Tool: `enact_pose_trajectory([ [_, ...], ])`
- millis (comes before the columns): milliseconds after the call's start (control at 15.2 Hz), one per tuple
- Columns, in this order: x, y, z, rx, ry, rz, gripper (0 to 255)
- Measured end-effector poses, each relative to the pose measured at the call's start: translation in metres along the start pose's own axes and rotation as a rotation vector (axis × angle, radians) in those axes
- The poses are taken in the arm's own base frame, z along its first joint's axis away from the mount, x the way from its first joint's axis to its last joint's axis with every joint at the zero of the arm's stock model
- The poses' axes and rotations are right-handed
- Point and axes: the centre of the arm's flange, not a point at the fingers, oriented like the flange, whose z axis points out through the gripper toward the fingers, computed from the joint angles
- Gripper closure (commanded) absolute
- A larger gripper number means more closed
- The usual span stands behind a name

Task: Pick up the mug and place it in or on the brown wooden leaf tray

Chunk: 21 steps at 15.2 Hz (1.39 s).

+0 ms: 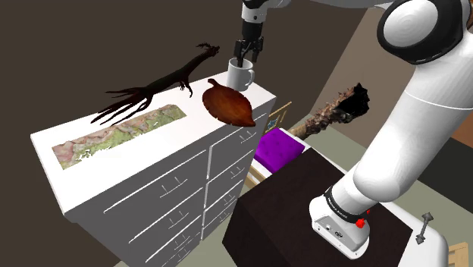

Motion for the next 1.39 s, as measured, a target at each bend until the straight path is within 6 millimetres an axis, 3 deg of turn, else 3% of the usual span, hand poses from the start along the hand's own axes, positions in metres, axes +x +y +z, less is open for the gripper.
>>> enact_pose_trajectory([
  [264,0.0,0.0,0.018,0.0,0.0,0.0,0],
  [660,0.0,0.0,0.02,0.0,0.001,0.0,0],
  [726,0.0,0.0,0.02,0.0,0.001,0.0,255],
  [1386,0.0,0.0,0.02,0.0,0.001,0.0,255],
])
